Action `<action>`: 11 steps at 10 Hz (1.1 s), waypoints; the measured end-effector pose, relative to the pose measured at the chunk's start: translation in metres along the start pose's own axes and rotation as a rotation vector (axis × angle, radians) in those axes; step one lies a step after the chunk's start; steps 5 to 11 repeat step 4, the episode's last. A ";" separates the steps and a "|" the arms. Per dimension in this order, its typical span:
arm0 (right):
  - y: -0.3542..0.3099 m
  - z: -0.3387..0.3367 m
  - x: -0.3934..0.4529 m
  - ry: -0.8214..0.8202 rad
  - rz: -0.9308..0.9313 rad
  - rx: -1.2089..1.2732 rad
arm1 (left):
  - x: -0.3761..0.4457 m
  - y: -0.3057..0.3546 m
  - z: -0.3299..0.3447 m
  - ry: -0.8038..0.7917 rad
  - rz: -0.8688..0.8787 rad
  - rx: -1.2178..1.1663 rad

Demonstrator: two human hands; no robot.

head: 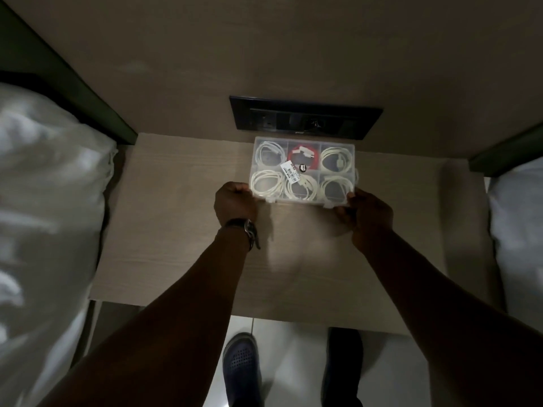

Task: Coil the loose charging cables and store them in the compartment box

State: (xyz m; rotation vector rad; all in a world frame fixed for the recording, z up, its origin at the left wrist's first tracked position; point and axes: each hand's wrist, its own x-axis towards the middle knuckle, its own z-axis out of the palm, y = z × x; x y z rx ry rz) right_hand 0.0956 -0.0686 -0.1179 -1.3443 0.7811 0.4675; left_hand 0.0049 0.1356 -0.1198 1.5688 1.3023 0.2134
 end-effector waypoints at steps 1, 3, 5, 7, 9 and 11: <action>-0.002 0.001 0.000 -0.005 -0.040 -0.053 | -0.007 0.007 0.000 0.029 0.045 0.114; -0.027 -0.004 -0.008 -0.010 -0.295 -0.605 | -0.022 0.028 -0.007 -0.006 0.137 0.270; -0.059 -0.018 -0.033 0.004 -0.431 -0.794 | -0.048 0.047 -0.018 -0.046 0.252 0.287; -0.059 -0.018 -0.033 0.004 -0.431 -0.794 | -0.048 0.047 -0.018 -0.046 0.252 0.287; -0.059 -0.018 -0.033 0.004 -0.431 -0.794 | -0.048 0.047 -0.018 -0.046 0.252 0.287; -0.059 -0.018 -0.033 0.004 -0.431 -0.794 | -0.048 0.047 -0.018 -0.046 0.252 0.287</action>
